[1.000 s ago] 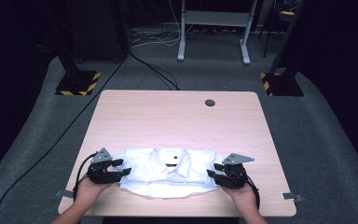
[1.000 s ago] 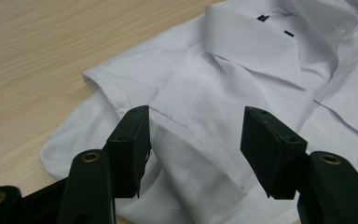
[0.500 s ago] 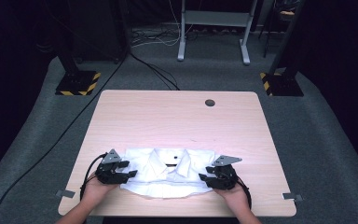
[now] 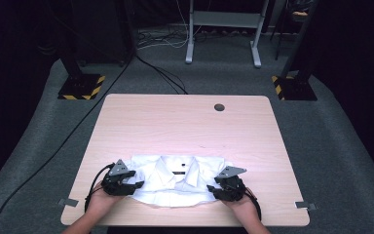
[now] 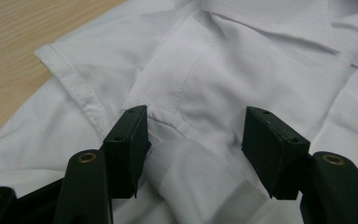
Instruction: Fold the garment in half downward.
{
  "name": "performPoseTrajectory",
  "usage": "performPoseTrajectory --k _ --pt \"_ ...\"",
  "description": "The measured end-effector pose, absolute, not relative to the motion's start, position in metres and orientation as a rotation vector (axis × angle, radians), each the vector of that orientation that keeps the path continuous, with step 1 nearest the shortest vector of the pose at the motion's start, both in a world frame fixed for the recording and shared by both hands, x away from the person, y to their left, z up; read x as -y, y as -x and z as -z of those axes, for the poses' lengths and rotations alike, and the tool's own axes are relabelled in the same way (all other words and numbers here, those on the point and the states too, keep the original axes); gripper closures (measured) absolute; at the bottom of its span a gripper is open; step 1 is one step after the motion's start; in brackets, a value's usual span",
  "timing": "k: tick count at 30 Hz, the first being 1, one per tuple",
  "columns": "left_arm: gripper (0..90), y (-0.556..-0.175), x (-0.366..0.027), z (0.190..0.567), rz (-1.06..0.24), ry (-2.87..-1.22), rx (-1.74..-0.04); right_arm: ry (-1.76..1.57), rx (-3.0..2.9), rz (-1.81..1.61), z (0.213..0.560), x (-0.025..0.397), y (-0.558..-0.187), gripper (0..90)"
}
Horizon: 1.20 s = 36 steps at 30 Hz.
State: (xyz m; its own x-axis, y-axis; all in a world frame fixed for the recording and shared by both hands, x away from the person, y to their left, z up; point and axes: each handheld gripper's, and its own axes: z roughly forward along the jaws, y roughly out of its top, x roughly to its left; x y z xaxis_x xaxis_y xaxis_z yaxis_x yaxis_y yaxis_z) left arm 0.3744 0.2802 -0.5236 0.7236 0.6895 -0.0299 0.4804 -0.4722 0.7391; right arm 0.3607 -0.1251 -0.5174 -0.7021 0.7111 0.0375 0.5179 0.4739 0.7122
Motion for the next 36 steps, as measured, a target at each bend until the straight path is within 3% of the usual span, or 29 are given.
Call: performPoseTrajectory --k 4,8,17,24,30,36 --pt "40.8 -0.374 -0.277 0.526 -0.393 -2.171 -0.857 -1.033 -2.448 -1.056 0.519 0.126 -0.361 54.2" --pt "39.7 -0.377 -0.278 0.522 -0.349 -2.157 -0.893 -1.058 -2.451 -1.059 0.518 0.126 -0.361 51.3" --pt "42.2 -0.398 -0.303 0.488 -0.309 -1.999 -0.972 -1.067 -2.370 -1.103 0.491 0.140 -0.369 52.1" --pt "47.7 -0.404 -0.291 0.493 -0.265 -2.111 -0.944 -1.093 -2.321 -1.111 0.479 0.150 -0.379 56.1" --pt "47.9 -0.406 -0.290 0.503 -0.250 -2.096 -0.976 -1.105 -2.315 -1.083 0.484 0.154 -0.386 64.5" --pt "46.7 -0.408 -0.293 0.500 -0.271 -2.087 -0.981 -1.167 -2.328 -1.128 0.492 0.154 -0.394 63.1"
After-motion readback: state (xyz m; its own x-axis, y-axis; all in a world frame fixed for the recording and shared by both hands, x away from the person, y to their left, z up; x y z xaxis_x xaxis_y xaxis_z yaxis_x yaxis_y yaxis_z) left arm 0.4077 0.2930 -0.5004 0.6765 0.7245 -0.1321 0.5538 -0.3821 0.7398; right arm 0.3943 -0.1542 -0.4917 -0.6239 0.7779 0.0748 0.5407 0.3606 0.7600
